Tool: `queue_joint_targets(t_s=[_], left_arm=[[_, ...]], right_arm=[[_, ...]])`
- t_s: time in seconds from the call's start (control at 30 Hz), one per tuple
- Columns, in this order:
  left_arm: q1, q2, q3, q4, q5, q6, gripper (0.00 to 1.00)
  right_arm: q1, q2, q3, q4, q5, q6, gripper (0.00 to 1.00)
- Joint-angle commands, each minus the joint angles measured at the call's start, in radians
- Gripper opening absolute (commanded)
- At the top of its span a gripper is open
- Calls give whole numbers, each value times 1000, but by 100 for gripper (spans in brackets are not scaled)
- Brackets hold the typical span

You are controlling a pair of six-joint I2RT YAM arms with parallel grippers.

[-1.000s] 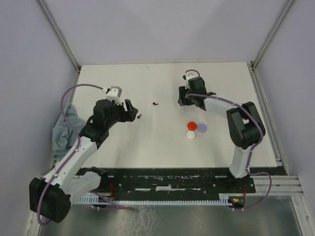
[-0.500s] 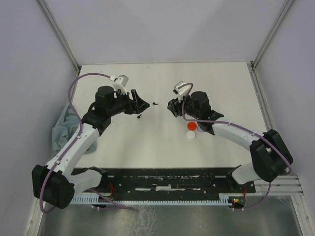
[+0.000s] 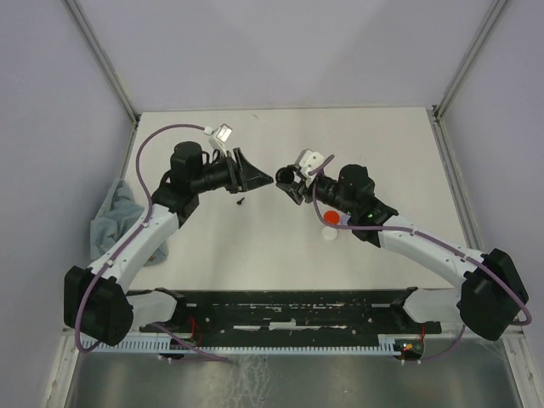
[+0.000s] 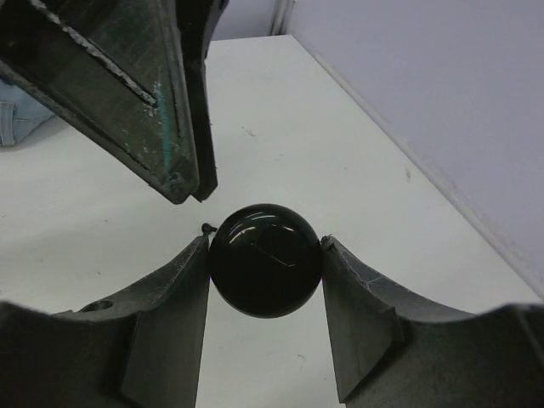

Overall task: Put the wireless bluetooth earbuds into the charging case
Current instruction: Pick up the charging case at the center of the board.

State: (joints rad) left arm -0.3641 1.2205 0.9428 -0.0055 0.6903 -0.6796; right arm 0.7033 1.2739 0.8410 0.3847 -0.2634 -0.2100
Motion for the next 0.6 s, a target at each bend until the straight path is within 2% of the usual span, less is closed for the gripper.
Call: queue_joint_targets(t_s=[0.0,0.43,0.57], left_arm=[[-15,7,57,125,89,-90,62],[-59,59,88,134,74,-81,46],[-67,74,109,101,54,-55,45]], right_arm=[[20,-33,11,49,-51,-67,30],[41,-25,34,60,-91,-83,29],[45,-26,39,59,-93,-94,29]])
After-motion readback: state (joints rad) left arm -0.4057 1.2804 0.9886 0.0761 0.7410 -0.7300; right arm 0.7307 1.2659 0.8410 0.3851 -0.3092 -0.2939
